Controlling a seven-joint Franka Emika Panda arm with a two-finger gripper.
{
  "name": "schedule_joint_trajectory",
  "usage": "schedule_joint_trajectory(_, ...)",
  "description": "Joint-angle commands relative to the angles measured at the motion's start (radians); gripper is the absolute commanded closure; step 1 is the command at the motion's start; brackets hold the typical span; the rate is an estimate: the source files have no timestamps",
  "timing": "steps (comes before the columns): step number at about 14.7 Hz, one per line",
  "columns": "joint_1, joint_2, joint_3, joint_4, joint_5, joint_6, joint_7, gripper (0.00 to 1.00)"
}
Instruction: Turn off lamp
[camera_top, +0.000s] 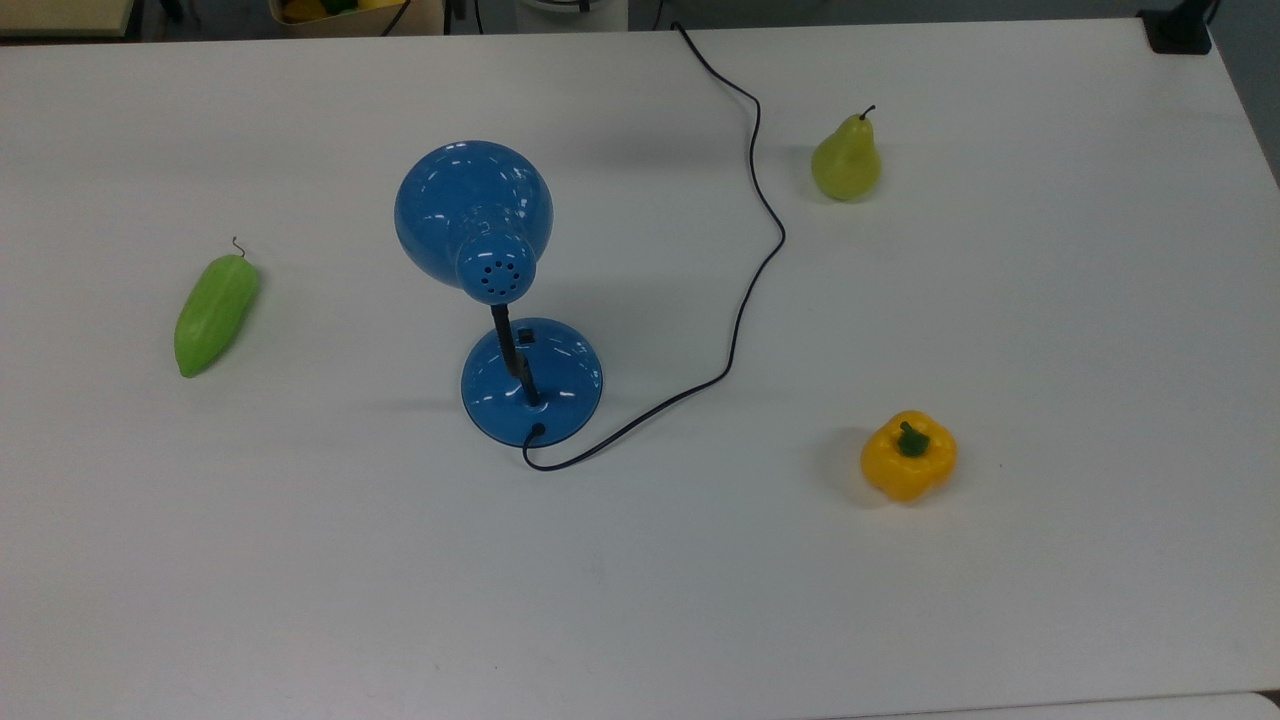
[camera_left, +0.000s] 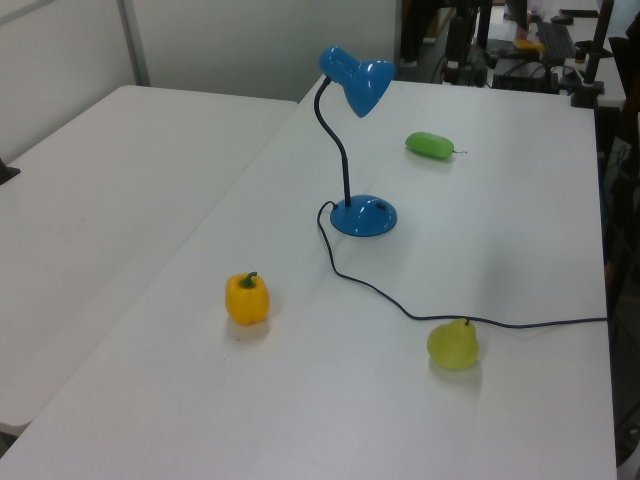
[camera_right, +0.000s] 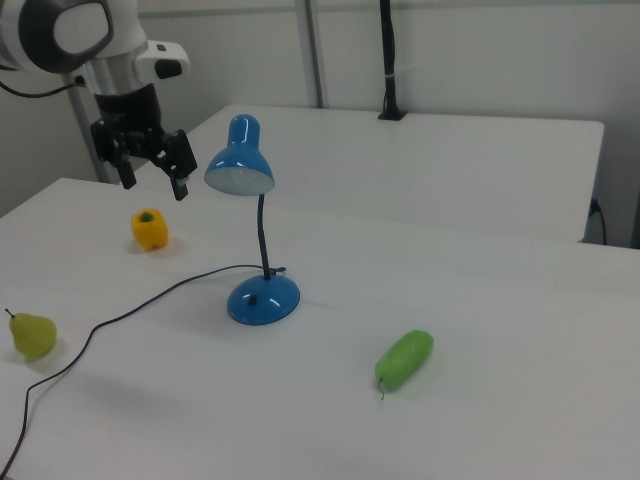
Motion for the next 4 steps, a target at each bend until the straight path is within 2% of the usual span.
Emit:
schedule_joint_trajectory(1,0.016,0.010,-0.027,0.018,0.001,0.012,-0.028,0.00)
schedule_joint_trajectory(4,0.018,0.013,-0.027,0.018,0.001,0.012,-0.022,0.00)
